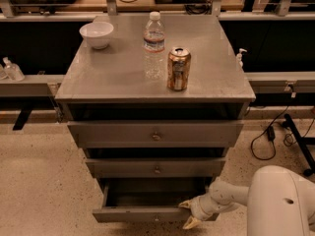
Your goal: Open bottom drawer
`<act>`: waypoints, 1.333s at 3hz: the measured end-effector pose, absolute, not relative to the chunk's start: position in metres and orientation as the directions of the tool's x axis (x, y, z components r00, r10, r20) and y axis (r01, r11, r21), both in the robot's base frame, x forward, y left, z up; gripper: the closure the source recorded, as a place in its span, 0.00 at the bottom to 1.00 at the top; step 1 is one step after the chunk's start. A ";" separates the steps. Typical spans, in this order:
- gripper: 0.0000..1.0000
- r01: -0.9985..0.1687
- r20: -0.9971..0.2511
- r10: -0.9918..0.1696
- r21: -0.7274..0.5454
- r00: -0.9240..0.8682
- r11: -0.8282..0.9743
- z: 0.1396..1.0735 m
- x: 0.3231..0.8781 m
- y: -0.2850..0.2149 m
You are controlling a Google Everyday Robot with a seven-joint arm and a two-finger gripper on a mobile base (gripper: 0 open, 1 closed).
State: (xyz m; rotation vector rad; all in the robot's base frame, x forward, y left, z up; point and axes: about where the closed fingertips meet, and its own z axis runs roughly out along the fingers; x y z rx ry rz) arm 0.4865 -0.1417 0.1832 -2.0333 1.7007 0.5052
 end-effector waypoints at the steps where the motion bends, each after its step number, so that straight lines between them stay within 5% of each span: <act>1: 0.00 -0.984 -0.540 -0.823 -0.096 0.177 -0.148 0.182 0.485 -0.140; 2: 0.00 -0.984 -0.540 -0.823 -0.096 0.177 -0.148 0.182 0.485 -0.140; 4: 0.38 -0.983 -0.572 -0.800 -0.131 0.181 -0.128 0.233 0.483 -0.126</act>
Offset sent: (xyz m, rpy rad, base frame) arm -0.0013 0.0012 -0.0010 0.0014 0.0025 0.0012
